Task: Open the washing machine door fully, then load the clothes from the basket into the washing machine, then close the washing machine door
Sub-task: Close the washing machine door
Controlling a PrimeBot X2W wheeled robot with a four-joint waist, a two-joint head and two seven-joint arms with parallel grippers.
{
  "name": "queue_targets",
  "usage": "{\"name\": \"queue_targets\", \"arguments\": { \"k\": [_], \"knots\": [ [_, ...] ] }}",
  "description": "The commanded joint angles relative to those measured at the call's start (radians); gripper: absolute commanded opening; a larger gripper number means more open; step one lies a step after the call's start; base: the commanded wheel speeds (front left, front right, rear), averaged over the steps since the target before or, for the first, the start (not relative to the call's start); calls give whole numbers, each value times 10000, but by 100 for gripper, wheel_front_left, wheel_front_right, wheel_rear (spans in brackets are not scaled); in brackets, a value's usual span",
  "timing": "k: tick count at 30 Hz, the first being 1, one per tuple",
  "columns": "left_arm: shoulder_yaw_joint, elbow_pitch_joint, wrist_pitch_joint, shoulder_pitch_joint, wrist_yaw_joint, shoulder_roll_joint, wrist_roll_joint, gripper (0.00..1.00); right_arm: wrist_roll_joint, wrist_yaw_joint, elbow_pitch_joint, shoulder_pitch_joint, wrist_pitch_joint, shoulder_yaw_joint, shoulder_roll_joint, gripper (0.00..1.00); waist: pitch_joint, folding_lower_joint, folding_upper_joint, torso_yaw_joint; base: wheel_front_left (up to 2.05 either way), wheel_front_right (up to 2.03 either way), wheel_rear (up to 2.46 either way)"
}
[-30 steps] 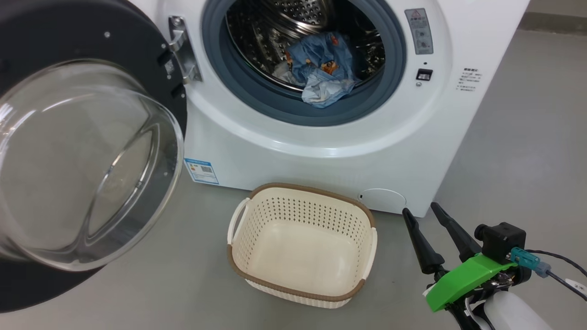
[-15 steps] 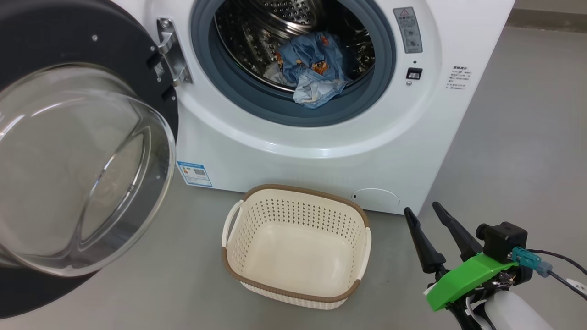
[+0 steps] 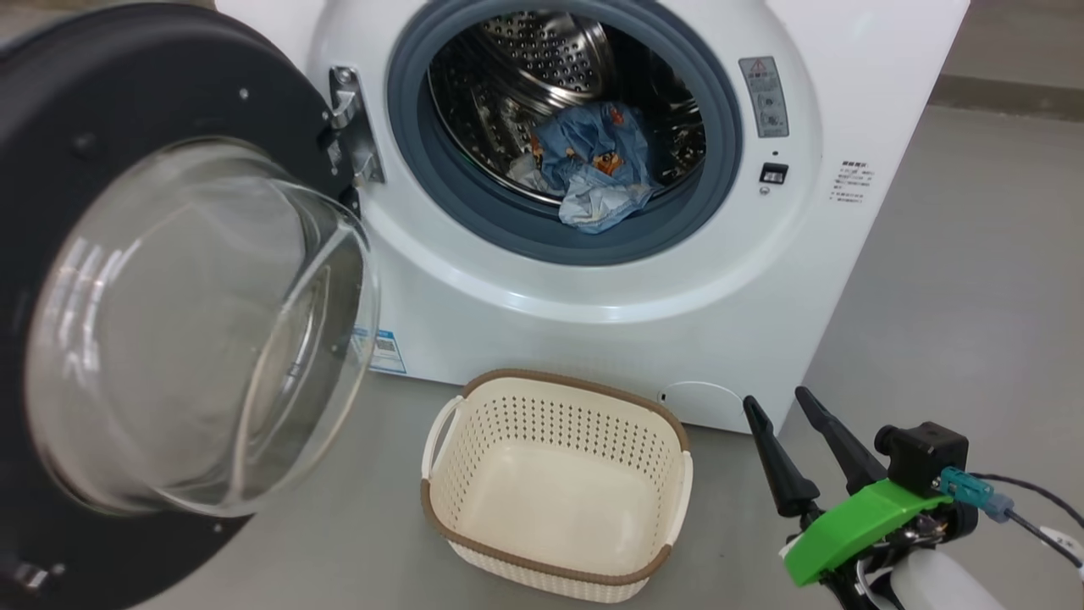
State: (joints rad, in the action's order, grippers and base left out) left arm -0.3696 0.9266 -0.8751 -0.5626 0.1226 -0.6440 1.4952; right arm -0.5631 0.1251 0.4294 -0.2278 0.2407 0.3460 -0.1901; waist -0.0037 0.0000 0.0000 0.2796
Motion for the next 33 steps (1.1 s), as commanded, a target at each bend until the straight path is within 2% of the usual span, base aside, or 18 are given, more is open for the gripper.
{"name": "queue_targets", "arguments": {
  "k": [1, 6, 11, 15, 16, 22, 28, 33],
  "knots": [
    [-173, -550, -641, 119, 76, -205, 362, 0, -51, 56, -179, 97, 143, 121, -8, 100, -173, 0, 0, 33, 0, 0, 0],
    [-206, -1814, -1882, 771, -407, 164, 925, 0, -140, 56, -175, 195, 172, 137, -3, 100, -338, 0, 0, 20, 0, 0, 0],
    [-77, -3758, -2651, 1683, -1291, 745, 1266, 0, -214, 56, -174, 269, 191, 141, 12, 100, -492, 0, 0, -39, 0, 0, 0],
    [38, -5469, -2962, 2488, -2070, 1137, 1383, 0, -253, 56, -191, 314, 200, 171, 42, 100, -565, 0, 0, -158, 0, 0, 0],
    [38, -5469, -2962, 2488, -2070, 1137, 1383, 0, -253, 56, -191, 314, 200, 171, 42, 100, -565, 0, 0, -158, 0, 0, 0],
    [256, -7846, -3218, 3460, -2866, 1839, 1587, 0, -274, 56, -233, 342, 207, 159, 54, 100, -638, 0, 0, -533, 0, 0, 0],
    [433, -9351, -2965, 4124, -3268, 2633, 1625, 0, -242, 56, -311, 387, 208, 76, 99, 100, -661, 0, 0, -1133, 0, 0, 0],
    [612, -9765, -2631, 4255, -3315, 3153, 1526, 0, -227, 56, -343, 392, 209, 42, 91, 100, -637, 0, 0, -1752, 0, 0, 0]
  ]
}}
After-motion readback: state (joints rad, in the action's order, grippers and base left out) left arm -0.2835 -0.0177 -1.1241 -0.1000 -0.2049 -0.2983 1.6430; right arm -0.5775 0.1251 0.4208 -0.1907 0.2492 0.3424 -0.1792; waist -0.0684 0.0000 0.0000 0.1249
